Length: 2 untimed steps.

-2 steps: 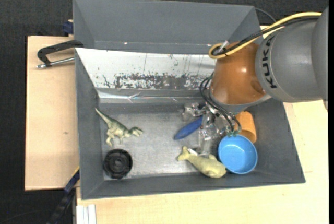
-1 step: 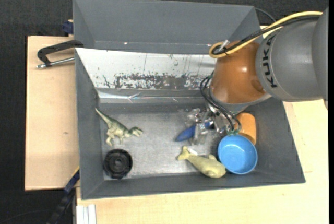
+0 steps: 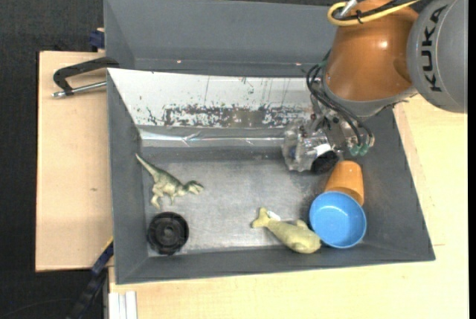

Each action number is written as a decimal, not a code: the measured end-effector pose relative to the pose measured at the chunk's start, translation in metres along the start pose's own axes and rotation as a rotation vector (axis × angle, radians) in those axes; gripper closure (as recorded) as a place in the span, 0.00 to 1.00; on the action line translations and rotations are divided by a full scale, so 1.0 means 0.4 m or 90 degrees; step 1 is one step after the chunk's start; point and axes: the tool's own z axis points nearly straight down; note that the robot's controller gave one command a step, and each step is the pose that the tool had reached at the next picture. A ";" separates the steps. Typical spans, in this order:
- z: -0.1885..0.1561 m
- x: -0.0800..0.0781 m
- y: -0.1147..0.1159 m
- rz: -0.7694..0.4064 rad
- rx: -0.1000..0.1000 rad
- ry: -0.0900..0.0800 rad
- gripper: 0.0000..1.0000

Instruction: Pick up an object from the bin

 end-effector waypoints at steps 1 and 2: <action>-0.177 -0.102 0.036 -0.017 -0.001 -0.002 1.00; -0.165 -0.095 0.035 -0.015 -0.002 0.005 0.00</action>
Offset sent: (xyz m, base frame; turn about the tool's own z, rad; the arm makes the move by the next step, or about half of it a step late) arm 0.0323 0.0199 0.0648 -0.0244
